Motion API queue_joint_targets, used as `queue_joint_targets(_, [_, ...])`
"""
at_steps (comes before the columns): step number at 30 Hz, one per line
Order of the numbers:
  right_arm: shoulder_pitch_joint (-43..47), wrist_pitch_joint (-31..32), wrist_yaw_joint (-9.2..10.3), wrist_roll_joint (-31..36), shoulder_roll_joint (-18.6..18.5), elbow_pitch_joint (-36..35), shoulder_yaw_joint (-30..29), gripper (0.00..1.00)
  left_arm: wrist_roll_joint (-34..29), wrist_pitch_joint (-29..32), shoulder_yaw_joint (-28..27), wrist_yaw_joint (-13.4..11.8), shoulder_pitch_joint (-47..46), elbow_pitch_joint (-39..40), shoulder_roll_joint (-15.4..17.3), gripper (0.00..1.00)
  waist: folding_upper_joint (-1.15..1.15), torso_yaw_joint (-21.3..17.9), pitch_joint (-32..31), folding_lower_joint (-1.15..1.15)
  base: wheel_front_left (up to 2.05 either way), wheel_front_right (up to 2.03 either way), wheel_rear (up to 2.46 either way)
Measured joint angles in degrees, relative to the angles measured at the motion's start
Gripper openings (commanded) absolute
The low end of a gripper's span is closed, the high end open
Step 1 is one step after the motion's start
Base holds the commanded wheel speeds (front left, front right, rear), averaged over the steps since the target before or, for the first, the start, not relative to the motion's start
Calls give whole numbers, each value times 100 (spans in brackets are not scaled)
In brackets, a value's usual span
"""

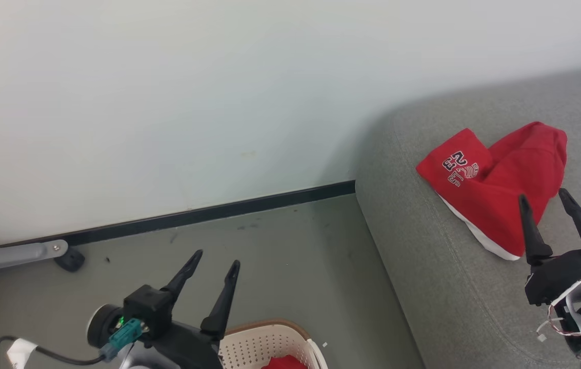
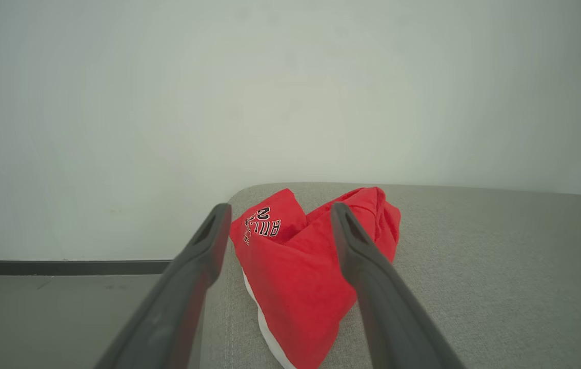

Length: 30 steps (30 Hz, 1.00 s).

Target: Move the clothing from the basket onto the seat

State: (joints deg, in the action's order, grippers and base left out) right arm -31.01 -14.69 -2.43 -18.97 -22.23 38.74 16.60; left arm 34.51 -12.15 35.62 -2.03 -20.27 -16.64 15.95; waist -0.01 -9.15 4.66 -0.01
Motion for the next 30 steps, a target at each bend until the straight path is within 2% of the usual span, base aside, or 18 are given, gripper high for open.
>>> queue_joint_targets(5, [296,0,146,90,191,-549,11,100,109,-65,-326,-198,358,-64,142,100,0,154,-208,0,0,0,0])
queue_joint_targets(9, [584,0,231,100,278,-893,13,100,187,-115,-524,-261,625,-59,200,100,0,249,-331,0,0,0,0])
queue_joint_targets(18, [1542,0,616,288,657,-1980,125,100,325,-185,-1177,-460,1394,222,377,100,0,551,-611,0,0,0,0])
queue_joint_targets(30, [2423,0,806,465,868,-2907,98,100,104,-214,-1649,-509,1968,572,255,100,0,706,-710,1,0,0,0])
